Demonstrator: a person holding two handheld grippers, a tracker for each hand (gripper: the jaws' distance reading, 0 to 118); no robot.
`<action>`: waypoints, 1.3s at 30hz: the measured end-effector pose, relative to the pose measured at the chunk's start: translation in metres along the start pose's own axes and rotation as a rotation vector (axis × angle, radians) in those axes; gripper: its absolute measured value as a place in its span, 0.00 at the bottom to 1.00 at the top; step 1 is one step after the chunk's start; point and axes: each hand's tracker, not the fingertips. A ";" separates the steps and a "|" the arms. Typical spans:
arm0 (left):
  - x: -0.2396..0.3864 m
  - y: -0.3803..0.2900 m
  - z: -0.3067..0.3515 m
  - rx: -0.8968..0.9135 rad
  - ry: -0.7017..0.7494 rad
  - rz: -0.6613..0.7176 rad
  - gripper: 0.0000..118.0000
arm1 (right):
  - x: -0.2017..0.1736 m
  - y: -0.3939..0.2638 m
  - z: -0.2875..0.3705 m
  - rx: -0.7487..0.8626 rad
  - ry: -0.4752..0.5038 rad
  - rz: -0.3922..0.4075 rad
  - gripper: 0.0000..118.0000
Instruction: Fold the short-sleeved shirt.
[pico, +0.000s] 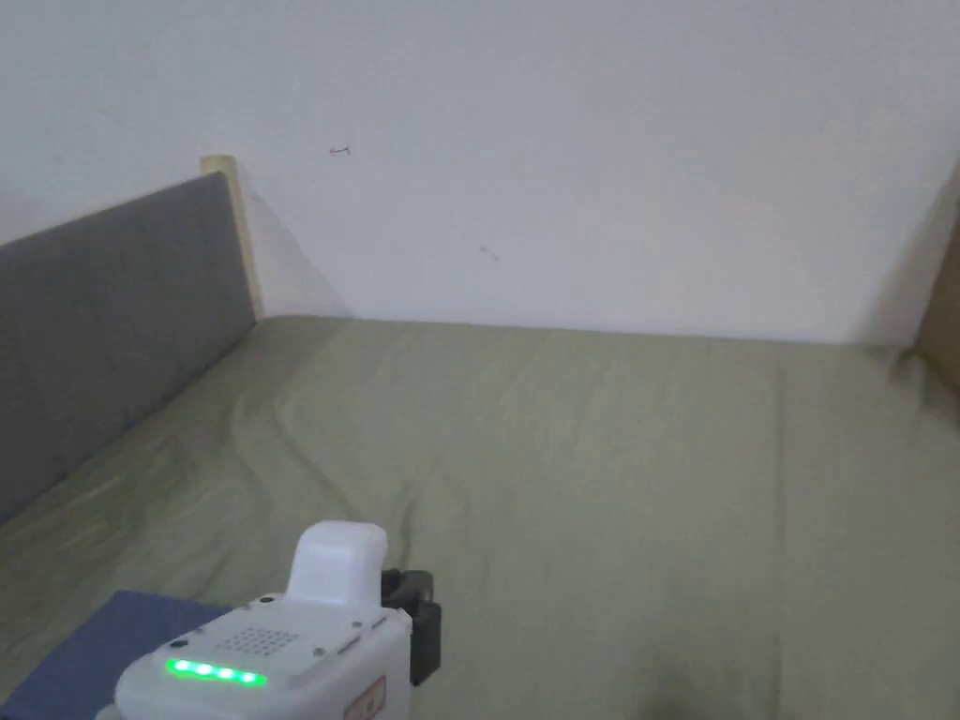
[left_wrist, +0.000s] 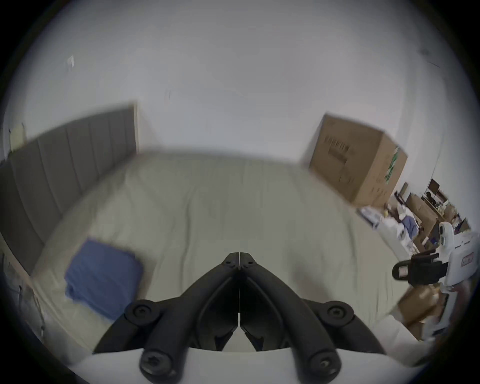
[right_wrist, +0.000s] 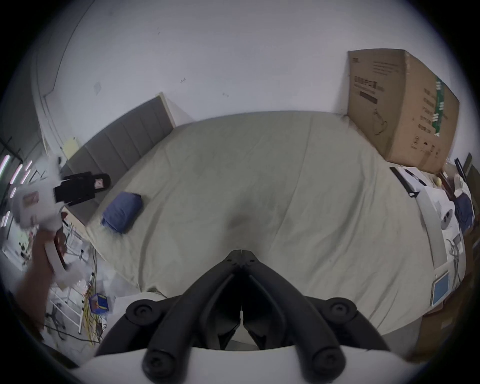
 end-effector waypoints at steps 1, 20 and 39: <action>0.020 0.003 0.013 0.112 0.023 -0.051 0.00 | 0.003 0.003 0.011 0.044 -0.001 -0.008 0.00; 0.124 -0.016 0.057 0.431 0.219 -0.173 0.00 | 0.013 -0.023 0.064 0.819 -0.321 0.077 0.00; 0.128 -0.015 0.057 0.405 0.164 -0.108 1.00 | 0.011 -0.040 0.077 0.840 -0.395 0.171 1.00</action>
